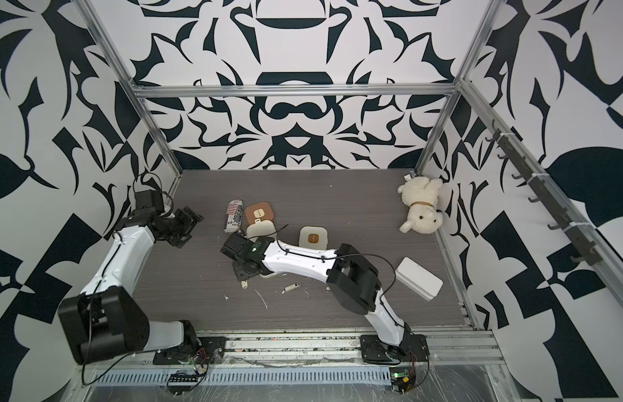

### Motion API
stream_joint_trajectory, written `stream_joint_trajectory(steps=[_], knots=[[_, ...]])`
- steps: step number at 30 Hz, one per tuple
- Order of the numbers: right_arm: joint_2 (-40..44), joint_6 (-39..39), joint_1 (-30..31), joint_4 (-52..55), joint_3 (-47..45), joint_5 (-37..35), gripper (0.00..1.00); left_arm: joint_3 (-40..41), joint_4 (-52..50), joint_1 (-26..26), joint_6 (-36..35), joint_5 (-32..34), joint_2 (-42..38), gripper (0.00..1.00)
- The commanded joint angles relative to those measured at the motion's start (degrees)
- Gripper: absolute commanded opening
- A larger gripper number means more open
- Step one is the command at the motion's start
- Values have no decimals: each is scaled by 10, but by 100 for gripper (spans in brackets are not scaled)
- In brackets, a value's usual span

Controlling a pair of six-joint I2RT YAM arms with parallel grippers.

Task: Organize nail clipper sets
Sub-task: Pick up the nail clipper from the center of the board.

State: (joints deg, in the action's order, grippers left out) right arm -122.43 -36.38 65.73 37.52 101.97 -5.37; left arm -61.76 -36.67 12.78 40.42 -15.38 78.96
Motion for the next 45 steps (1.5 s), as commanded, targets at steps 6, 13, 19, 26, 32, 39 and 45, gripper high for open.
stream_joint_trajectory(steps=[6, 13, 19, 26, 32, 39, 45], knots=[[-100, 5, 3, 97, 161, -18, 31, 24, 57, 35, -11, -89, 10, 79], [-165, 6, 1, 133, 235, -18, 37, 64, 92, 45, -7, -123, 7, 79], [-183, -1, -3, 140, 252, -14, 38, 70, 97, 48, -10, -136, 5, 79], [-204, -2, -4, 142, 264, -4, 30, 88, 101, 49, -10, -140, -4, 78], [-208, 0, -5, 140, 262, 9, 25, 115, 107, 49, -9, -140, -10, 78], [-166, 1, -5, 101, 222, 19, 14, 146, 108, 46, -10, -142, -27, 76], [-58, 9, -11, 61, 146, -4, 12, 181, 106, 1, -4, -122, -52, 76]])
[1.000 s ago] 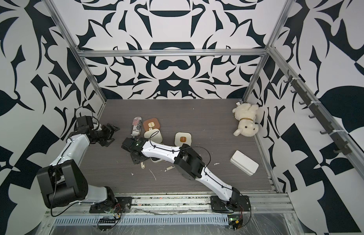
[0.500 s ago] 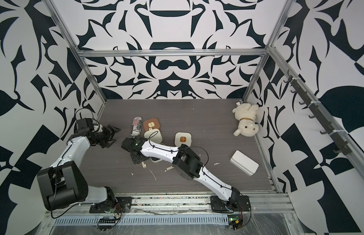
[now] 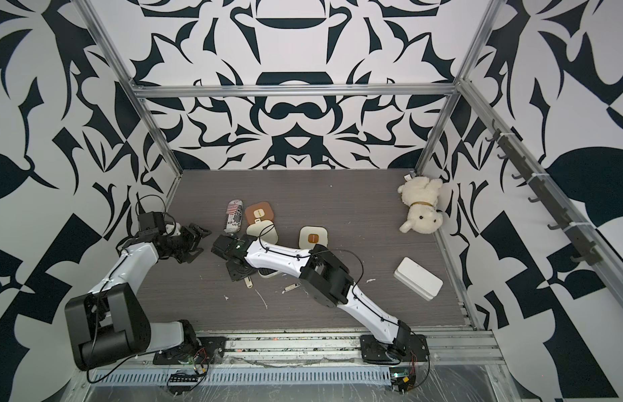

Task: Organize nail clipper sets
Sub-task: Pick up the nail clipper from the center of the board, then place the nail clipper in the storage box.

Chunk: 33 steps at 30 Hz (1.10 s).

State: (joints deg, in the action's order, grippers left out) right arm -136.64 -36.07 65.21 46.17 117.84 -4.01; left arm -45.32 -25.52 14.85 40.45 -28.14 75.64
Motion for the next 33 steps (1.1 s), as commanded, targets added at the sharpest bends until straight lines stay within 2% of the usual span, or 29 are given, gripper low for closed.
stream_joint_trajectory(steps=[1, 6, 9, 12, 20, 33], knots=[[99, 7, -8, -29, -27, -21, 12, 24, -4, -23, -1, 6, -22, 76], [174, 19, -36, -73, -134, -34, 12, 76, 2, -61, 20, 12, -85, 76], [193, 32, -55, -105, -183, -34, 11, 101, 4, -109, 39, 28, -109, 76], [200, 46, -71, -129, -213, -37, 11, 128, 6, -133, 56, 39, -131, 76], [184, 71, -82, -171, -231, -43, 11, 181, 8, -146, 76, 39, -173, 76], [178, 87, -87, -220, -268, -50, 11, 192, 10, -151, 76, 40, -172, 76]])
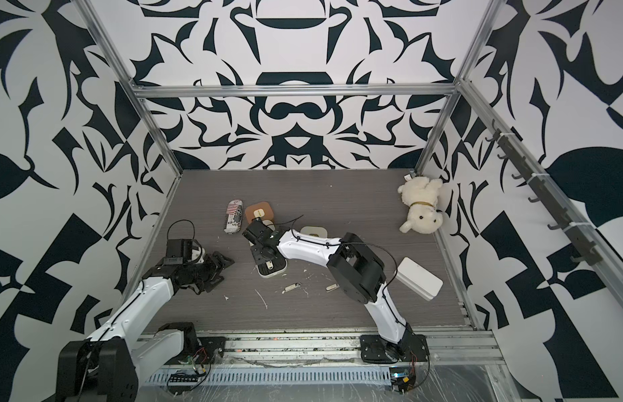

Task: Organize nail clipper sets
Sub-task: Place the nail clipper in the storage box.

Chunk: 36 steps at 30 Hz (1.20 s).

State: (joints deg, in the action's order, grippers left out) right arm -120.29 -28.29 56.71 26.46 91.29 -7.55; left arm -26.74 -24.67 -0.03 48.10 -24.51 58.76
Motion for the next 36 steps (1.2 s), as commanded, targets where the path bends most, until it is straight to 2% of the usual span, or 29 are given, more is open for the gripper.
stream_joint_trajectory(steps=[1, 17, 27, 36], knots=[[15, 9, -4, -24, -4, -14, 10, 7, 1, -2, -1, 3, -3, 76], [3, 12, -8, -42, -20, -3, 10, 13, 3, -4, -1, 1, -1, 76], [25, -3, -6, -72, -83, 9, 10, 9, 2, -4, -1, 1, 3, 76], [57, -20, 26, -89, -131, 16, 10, -16, -24, -5, -9, 8, -7, 76]])
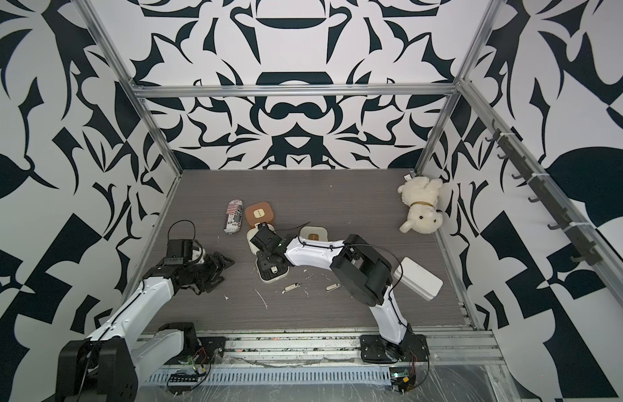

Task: Organize nail clipper sets
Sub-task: Place the nail clipper in the storage box.

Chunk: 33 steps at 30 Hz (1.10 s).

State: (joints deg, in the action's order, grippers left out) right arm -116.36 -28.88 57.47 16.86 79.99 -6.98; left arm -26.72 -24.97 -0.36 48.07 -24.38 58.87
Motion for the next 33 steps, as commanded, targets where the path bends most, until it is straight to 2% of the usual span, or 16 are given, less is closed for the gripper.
stream_joint_trajectory(steps=[1, 11, 17, 25, 33], knots=[[20, -17, 25, 5, -23, 10, 10, -22, -25, -2, -10, 6, -10, 76], [11, -26, 85, -12, -43, 23, 10, -92, -64, -2, -17, -15, -34, 73], [-1, -15, 102, -19, -39, 43, 10, -91, -49, -4, -12, -34, -22, 70], [7, -12, 116, -16, -50, 47, 10, -84, 16, -50, 11, -41, 28, 65], [6, -7, 115, -13, -54, 41, 10, -109, 95, -91, 11, -32, 137, 64]])
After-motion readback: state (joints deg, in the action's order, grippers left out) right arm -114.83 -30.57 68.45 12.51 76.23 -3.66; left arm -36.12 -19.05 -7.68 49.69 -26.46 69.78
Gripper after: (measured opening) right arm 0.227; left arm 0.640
